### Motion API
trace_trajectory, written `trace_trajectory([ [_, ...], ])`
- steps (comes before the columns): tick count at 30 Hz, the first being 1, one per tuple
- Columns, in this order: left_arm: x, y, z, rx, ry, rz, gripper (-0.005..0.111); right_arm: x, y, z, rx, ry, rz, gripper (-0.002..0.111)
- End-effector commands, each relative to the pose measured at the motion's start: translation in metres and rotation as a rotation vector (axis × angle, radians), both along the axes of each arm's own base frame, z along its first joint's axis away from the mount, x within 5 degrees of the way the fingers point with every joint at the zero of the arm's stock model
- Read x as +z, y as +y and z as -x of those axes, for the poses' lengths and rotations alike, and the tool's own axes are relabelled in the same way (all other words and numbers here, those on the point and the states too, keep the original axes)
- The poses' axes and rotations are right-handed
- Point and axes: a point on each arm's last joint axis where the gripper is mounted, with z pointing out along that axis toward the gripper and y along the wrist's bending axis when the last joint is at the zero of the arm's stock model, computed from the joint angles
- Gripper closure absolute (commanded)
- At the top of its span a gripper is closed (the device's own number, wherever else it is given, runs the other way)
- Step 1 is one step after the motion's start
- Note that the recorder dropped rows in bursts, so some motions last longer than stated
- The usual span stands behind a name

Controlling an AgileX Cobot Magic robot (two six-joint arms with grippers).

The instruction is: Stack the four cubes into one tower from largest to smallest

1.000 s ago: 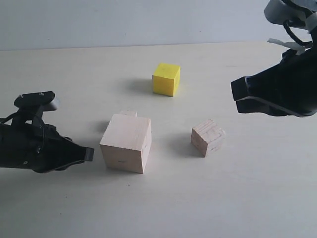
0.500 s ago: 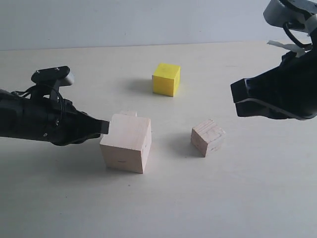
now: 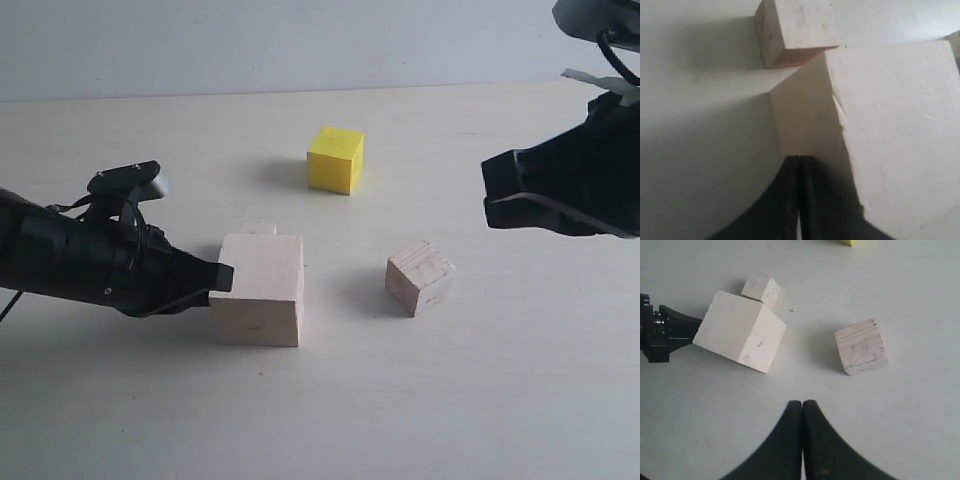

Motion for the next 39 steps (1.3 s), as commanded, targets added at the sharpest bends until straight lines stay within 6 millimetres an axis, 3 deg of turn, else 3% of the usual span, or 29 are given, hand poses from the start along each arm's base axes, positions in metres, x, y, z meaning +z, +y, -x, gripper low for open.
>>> trace_trajectory([
  [1,0.0,-0.008,0.002,-0.018,0.001,0.028,0.107,0.004,0.0,0.001,0.004,-0.016,-0.007,0.108],
  [17,0.021,-0.024,-0.018,-0.013,-0.071,0.111,0.107,0.004,0.0,0.002,0.005,-0.014,-0.006,0.108],
  [22,0.017,-0.025,-0.017,-0.024,-0.053,0.117,0.107,0.004,0.0,0.002,0.005,-0.014,-0.006,0.108],
  [29,-0.005,-0.032,-0.015,-0.042,0.022,0.13,0.107,0.004,0.0,0.002,0.005,-0.014,-0.006,0.108],
  [39,0.004,-0.045,-0.024,-0.081,-0.036,0.141,0.107,0.004,0.0,0.002,0.005,-0.014,-0.006,0.108],
])
